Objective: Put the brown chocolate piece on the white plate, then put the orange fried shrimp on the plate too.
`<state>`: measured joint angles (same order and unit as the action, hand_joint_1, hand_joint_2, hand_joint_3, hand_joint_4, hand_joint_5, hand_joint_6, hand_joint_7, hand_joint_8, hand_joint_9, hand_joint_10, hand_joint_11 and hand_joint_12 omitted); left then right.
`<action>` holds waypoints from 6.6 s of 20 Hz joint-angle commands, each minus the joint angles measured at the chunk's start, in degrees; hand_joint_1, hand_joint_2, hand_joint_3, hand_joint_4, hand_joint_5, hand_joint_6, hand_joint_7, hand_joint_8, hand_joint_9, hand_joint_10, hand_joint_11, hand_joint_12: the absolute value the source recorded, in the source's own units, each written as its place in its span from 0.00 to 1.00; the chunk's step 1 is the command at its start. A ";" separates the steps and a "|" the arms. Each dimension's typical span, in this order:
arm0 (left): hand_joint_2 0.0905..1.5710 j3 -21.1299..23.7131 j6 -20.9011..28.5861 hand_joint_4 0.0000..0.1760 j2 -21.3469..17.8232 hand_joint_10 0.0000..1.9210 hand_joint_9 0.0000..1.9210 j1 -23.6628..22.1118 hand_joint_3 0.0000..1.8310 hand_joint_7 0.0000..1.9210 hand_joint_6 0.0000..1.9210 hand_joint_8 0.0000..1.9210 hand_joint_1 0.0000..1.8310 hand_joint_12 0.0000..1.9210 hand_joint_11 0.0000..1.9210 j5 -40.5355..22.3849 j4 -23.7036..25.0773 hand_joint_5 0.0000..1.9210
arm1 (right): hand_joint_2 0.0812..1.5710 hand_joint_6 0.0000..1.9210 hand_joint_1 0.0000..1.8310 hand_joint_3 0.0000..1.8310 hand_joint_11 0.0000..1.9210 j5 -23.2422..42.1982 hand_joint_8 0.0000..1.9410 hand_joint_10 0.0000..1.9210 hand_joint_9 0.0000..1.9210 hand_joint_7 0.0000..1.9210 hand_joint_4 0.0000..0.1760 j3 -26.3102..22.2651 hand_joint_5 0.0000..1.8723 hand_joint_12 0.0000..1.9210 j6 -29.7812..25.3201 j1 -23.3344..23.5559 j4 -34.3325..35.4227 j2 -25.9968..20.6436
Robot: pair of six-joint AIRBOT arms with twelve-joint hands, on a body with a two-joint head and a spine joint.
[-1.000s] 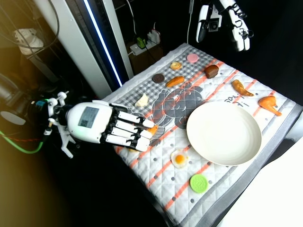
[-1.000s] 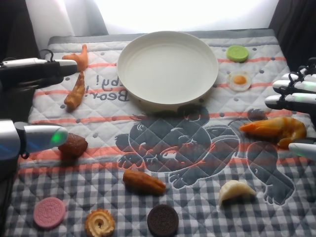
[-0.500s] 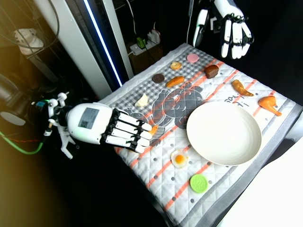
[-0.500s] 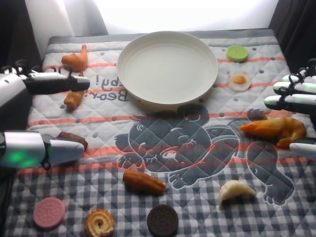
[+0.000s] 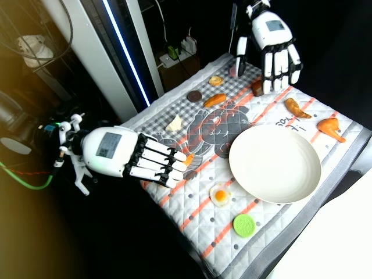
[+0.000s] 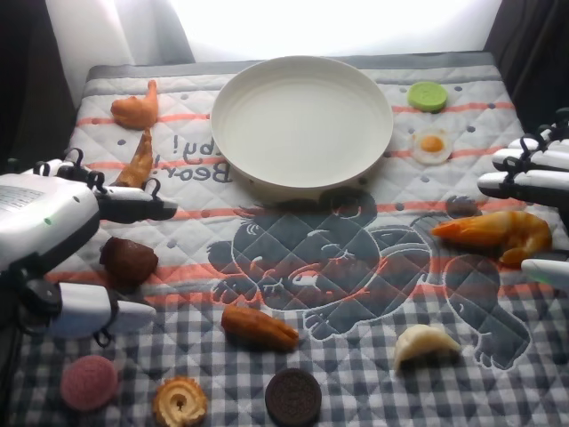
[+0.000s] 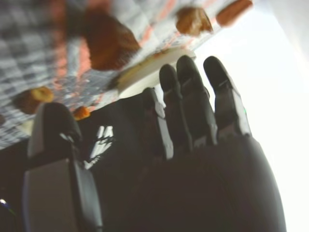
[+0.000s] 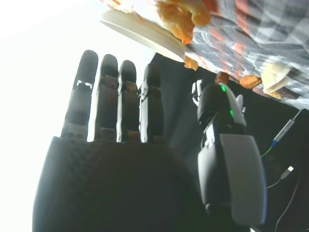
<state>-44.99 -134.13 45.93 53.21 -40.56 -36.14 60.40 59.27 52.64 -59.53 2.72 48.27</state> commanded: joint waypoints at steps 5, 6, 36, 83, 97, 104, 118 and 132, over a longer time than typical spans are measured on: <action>0.58 -1.91 -0.29 0.83 0.48 0.00 0.32 -0.80 0.00 0.34 0.00 0.00 0.43 0.34 0.08 -4.40 -1.21 0.25 | 0.80 0.00 0.20 0.00 0.00 6.70 0.00 0.00 0.16 0.16 0.24 -0.14 0.22 0.45 0.05 0.15 0.87 -0.21; 0.59 -2.14 -0.29 0.83 0.62 0.00 0.31 -0.89 0.00 0.33 0.00 0.00 0.44 0.34 0.08 -4.16 -1.53 0.24 | 0.80 0.00 0.20 0.00 0.00 6.70 0.00 0.01 0.18 0.17 0.21 -0.15 0.23 0.45 0.05 0.13 0.87 -0.21; 0.63 -19.79 5.60 0.00 18.15 0.36 0.54 -23.00 0.00 0.65 0.22 0.38 0.71 0.74 0.13 2.26 1.38 0.61 | 0.81 0.00 0.22 0.00 0.03 6.73 0.00 0.00 0.20 0.20 0.07 0.24 0.25 0.46 0.05 -0.22 0.93 -0.19; 0.57 -7.98 60.73 0.64 3.39 0.00 0.10 -3.26 0.00 0.12 0.00 0.00 0.47 0.31 0.00 -24.86 21.15 0.14 | 0.63 0.12 0.64 0.00 0.35 -3.93 0.34 0.45 0.42 0.45 0.00 7.95 0.44 0.68 2.35 6.87 3.54 10.53; 0.58 -7.98 61.80 0.64 3.36 0.00 0.12 -2.79 0.00 0.15 0.00 0.00 0.45 0.35 0.00 -26.02 20.80 0.15 | 0.62 0.00 0.63 0.00 0.33 -6.78 0.14 0.49 0.40 0.49 0.00 8.83 0.48 0.73 2.89 6.88 3.60 11.74; 0.58 -7.99 61.81 0.64 3.39 0.00 0.14 -2.59 0.00 0.15 0.00 0.00 0.43 0.40 0.00 -26.21 20.69 0.15 | 0.69 0.50 0.69 0.00 0.50 -6.99 0.53 0.66 0.52 0.56 0.00 9.15 0.50 0.81 2.89 8.15 3.12 12.01; 0.56 -8.09 62.15 0.58 2.89 0.00 0.16 -1.75 0.00 0.17 0.00 0.00 0.51 0.42 0.00 -27.70 20.58 0.17 | 0.68 0.52 0.68 0.00 0.46 -10.62 0.46 0.56 0.53 0.58 0.00 19.22 0.50 0.73 4.06 31.70 -3.05 21.29; 0.58 -7.76 62.41 0.39 2.59 0.00 0.18 -0.73 0.00 0.18 0.00 0.00 0.47 0.52 0.00 -31.05 18.40 0.19 | 0.61 0.00 0.06 0.00 0.00 -8.53 0.00 0.00 0.00 0.00 1.00 15.63 0.00 0.00 4.14 35.11 -4.24 17.12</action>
<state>-52.95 -72.47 48.99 52.93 -63.53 -19.05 44.16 74.81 56.86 -24.58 -2.39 65.76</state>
